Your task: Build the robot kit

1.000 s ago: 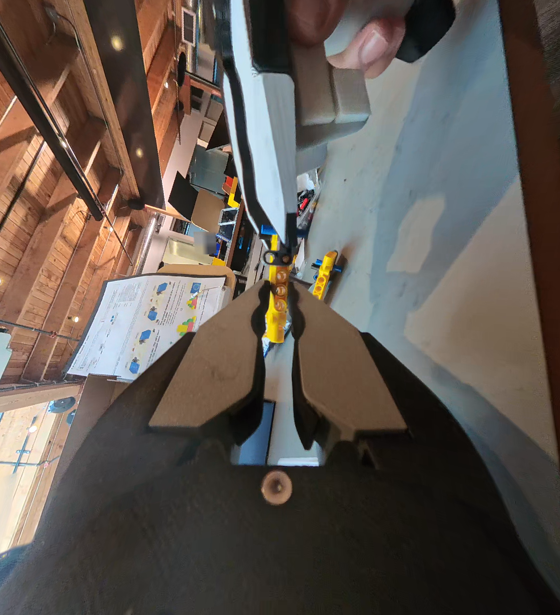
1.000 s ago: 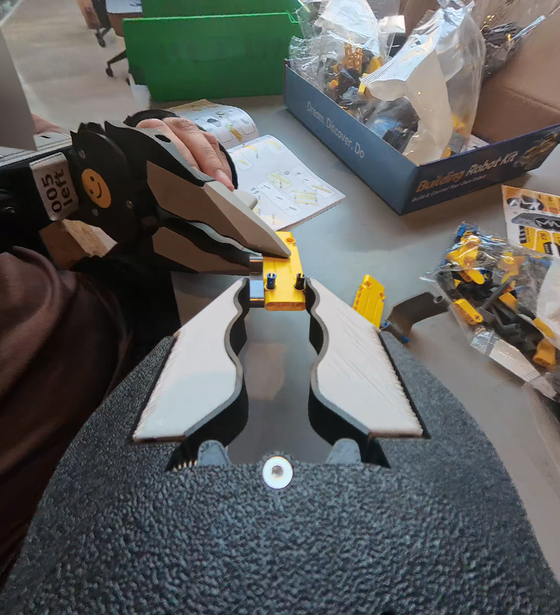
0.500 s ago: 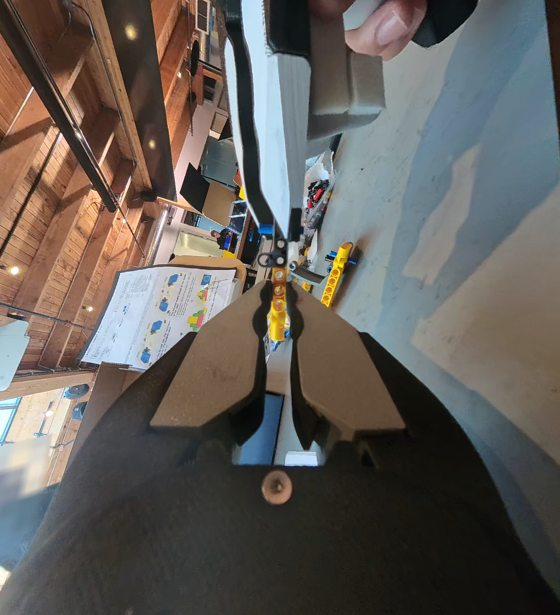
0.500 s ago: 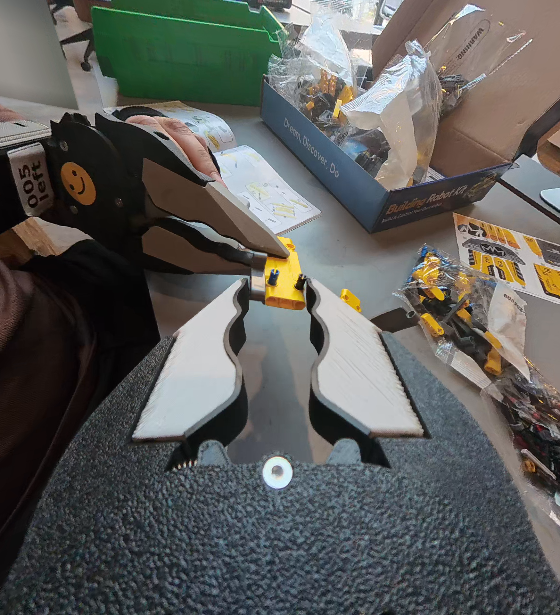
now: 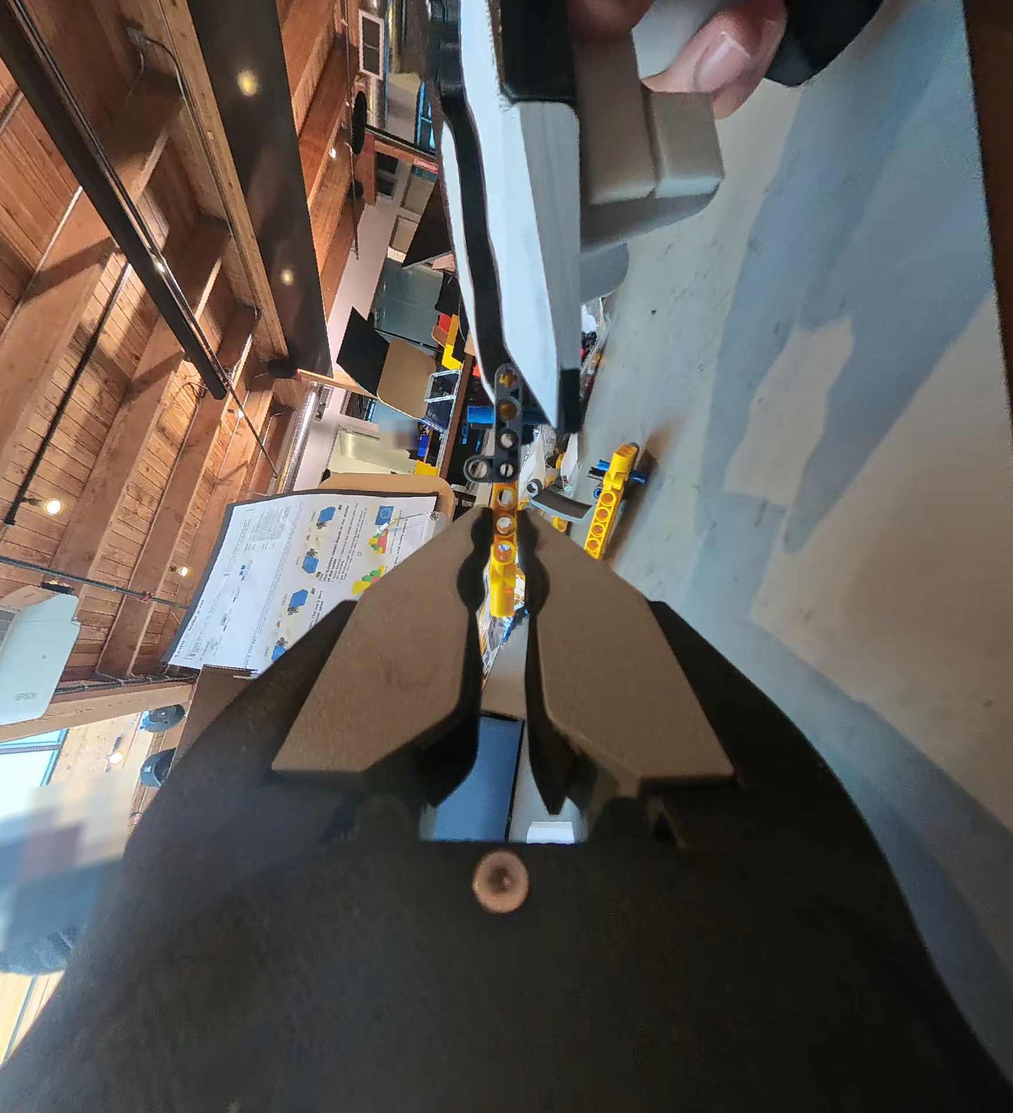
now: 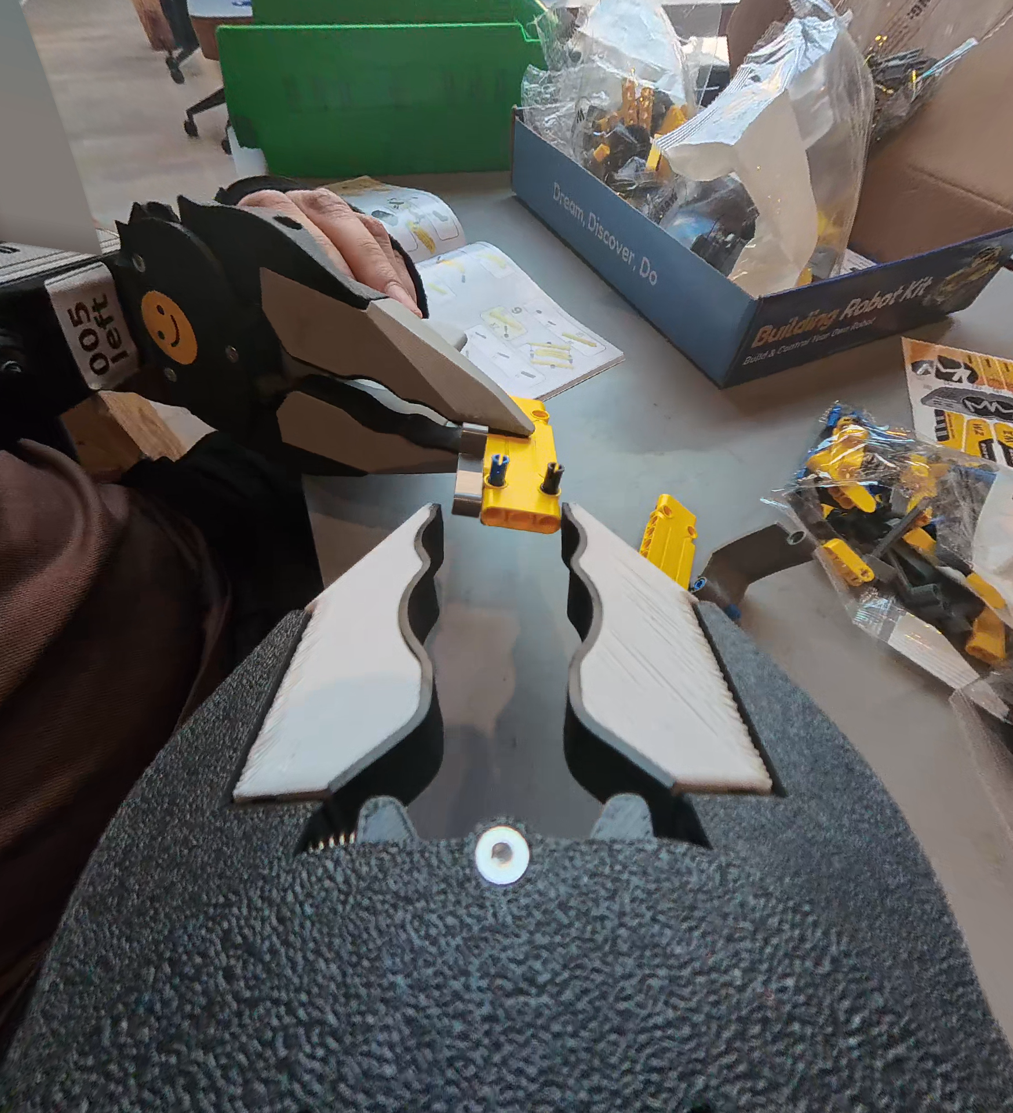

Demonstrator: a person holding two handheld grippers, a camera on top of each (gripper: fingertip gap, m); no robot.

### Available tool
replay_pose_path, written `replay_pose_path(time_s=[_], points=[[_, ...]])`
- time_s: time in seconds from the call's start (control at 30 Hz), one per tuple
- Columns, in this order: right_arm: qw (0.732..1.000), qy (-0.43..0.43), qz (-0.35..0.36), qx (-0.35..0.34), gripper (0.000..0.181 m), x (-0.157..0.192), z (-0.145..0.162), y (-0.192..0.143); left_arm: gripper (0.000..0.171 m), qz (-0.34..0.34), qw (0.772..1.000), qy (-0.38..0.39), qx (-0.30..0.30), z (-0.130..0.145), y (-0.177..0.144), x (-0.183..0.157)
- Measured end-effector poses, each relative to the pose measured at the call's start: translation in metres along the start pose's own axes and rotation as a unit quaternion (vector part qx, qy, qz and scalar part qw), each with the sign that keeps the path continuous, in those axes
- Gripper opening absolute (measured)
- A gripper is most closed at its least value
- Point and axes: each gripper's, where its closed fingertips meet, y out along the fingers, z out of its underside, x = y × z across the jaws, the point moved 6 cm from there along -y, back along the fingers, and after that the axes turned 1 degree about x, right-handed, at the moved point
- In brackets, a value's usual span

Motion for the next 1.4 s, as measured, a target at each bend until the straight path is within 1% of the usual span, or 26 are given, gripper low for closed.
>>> replay_pose_path(time_s=[0.23, 0.97, 1.0, 1.03, 1.4], points=[[1.000, 0.021, -0.006, -0.016, 0.038, -0.0035, -0.0019, -0.0023, 0.005, 0.002, 1.000, -0.001, -0.002, -0.0003, -0.0002, -0.0003], [1.000, 0.009, -0.004, -0.005, 0.034, -0.0002, 0.0005, -0.0014, 0.005, 0.003, 1.000, -0.002, 0.000, 0.0005, 0.0015, 0.0007], [1.000, 0.006, -0.002, -0.003, 0.025, 0.0001, 0.0008, -0.0017, 0.005, 0.004, 1.000, -0.002, 0.001, 0.0007, 0.0017, 0.0004], [1.000, 0.002, 0.002, -0.003, 0.025, -0.0001, 0.0009, -0.0019, 0.005, 0.004, 1.000, -0.001, 0.001, 0.0007, 0.0020, 0.0002], [1.000, 0.009, -0.007, -0.005, 0.034, 0.0007, 0.0005, -0.0004, 0.005, 0.007, 1.000, 0.004, 0.006, 0.0011, 0.0035, -0.0010]])
